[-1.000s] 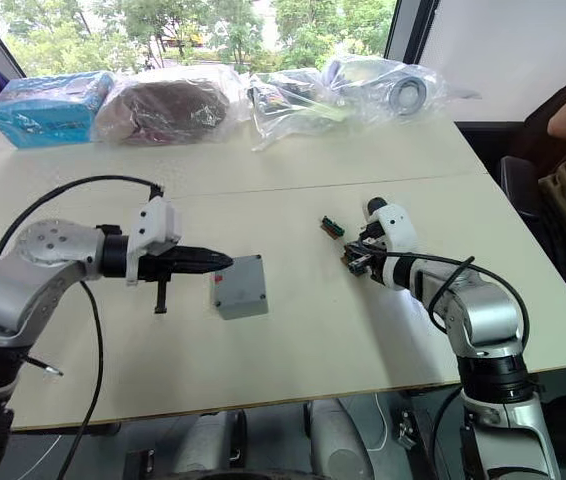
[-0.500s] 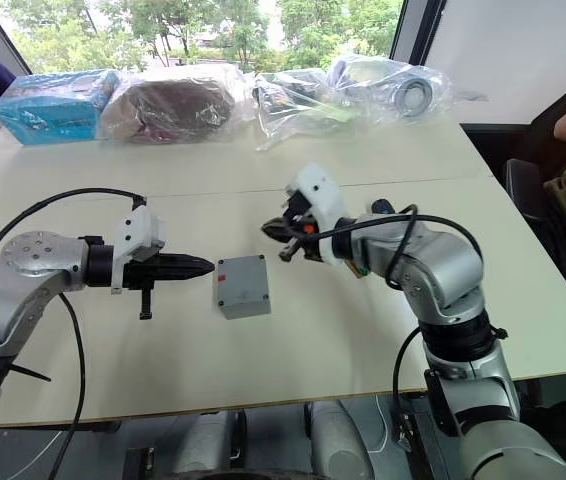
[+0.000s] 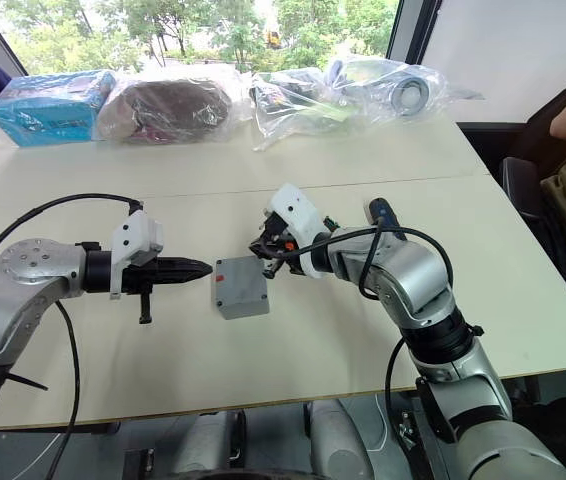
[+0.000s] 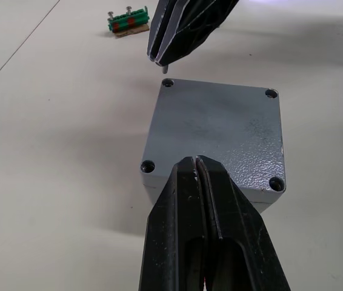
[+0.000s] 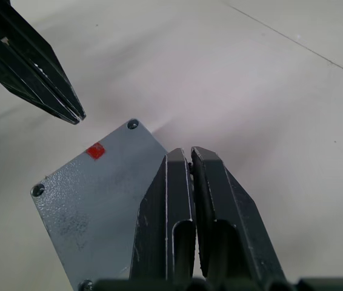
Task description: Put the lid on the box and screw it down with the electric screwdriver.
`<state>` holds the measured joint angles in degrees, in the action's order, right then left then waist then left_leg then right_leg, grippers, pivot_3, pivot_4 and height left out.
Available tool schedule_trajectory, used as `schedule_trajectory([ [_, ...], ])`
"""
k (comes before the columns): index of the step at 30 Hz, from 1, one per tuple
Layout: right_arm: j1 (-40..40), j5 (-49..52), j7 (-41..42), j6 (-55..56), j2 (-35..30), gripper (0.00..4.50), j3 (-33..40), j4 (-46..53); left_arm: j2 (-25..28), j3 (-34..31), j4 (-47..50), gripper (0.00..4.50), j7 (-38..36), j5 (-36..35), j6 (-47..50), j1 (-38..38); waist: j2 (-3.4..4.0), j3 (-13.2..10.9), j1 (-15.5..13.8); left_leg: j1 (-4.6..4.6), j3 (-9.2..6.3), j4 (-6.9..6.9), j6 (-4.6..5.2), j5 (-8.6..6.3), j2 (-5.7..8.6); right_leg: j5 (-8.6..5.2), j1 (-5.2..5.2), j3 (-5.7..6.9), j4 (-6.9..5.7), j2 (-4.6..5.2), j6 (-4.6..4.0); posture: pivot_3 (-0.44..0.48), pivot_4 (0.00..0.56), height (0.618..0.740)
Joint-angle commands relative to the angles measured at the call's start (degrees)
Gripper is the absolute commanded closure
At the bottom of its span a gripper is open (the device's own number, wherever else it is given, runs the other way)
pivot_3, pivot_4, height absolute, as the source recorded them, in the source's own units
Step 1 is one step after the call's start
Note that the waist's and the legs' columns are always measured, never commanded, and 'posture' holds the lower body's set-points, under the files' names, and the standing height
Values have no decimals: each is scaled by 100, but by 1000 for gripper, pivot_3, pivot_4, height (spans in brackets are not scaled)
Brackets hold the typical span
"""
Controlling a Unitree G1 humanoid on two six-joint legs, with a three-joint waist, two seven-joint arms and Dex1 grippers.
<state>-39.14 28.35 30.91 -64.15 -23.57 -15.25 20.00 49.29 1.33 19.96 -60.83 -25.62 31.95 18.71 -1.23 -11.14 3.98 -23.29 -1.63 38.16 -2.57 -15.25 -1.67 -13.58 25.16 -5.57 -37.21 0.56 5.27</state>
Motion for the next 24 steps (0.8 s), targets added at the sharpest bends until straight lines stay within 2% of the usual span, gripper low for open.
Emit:
schedule_trajectory([
  [1,67,-66,70,168,-27,4400,-21,44,37,-100,207,4500,26,-16,-65,48,0,0,0,0,0,0,0,0,0,0,0,0,0,0,0,0,150,740],
  [24,147,-456,349,507,-59,4400,-185,-446,-34,-6,248,4500,74,-4,-34,135,0,0,-1,0,0,0,0,0,0,0,-1,0,0,0,0,0,150,740],
])
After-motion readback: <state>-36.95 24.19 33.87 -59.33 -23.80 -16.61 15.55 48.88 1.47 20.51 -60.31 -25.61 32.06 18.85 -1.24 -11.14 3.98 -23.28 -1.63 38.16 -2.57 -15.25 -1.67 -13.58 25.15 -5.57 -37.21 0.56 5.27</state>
